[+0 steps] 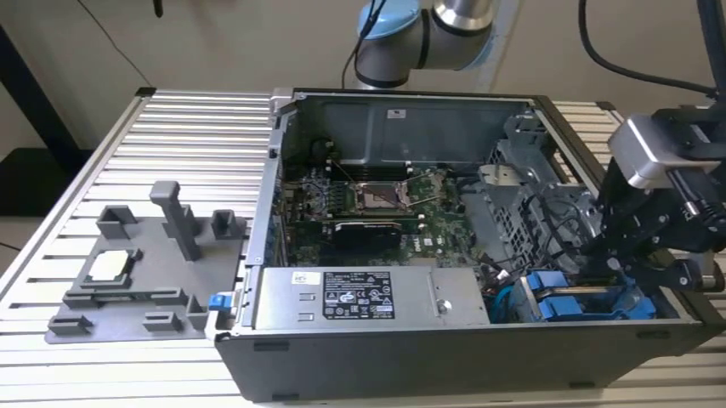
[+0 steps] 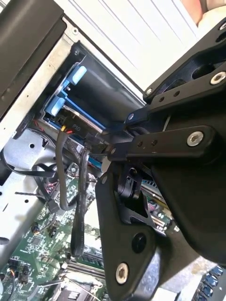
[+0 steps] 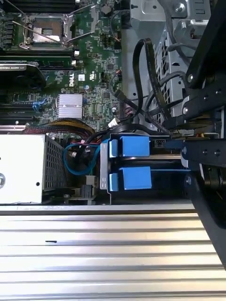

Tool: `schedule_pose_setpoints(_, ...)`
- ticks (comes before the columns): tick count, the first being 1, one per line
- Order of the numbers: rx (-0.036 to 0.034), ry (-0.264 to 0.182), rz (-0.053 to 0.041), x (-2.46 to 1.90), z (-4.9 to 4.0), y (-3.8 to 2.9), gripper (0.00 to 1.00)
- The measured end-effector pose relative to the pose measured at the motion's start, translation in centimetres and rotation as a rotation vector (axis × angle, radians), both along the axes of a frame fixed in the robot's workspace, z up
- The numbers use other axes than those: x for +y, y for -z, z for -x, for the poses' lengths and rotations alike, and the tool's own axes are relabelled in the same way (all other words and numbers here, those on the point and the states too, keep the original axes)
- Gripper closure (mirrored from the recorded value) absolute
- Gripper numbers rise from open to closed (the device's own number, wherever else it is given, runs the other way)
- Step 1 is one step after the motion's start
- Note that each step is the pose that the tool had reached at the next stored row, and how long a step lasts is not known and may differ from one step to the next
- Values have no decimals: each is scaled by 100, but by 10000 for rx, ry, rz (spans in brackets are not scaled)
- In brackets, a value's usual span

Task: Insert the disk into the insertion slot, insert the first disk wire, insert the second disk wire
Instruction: 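Insert the second disk wire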

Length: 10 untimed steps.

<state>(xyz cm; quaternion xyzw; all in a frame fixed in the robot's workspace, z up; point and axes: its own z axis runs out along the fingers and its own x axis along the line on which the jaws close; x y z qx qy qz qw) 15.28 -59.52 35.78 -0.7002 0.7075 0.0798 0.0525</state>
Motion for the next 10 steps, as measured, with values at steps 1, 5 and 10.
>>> schedule_pose_setpoints(1, 0, 3, -1, 0, 0, -23, 76)
schedule_pose_setpoints(5, 1, 9, 0, 0, 0, -101, 76)
schedule_pose_setpoints(10, 1, 10, -1, 0, 0, -111, 76)
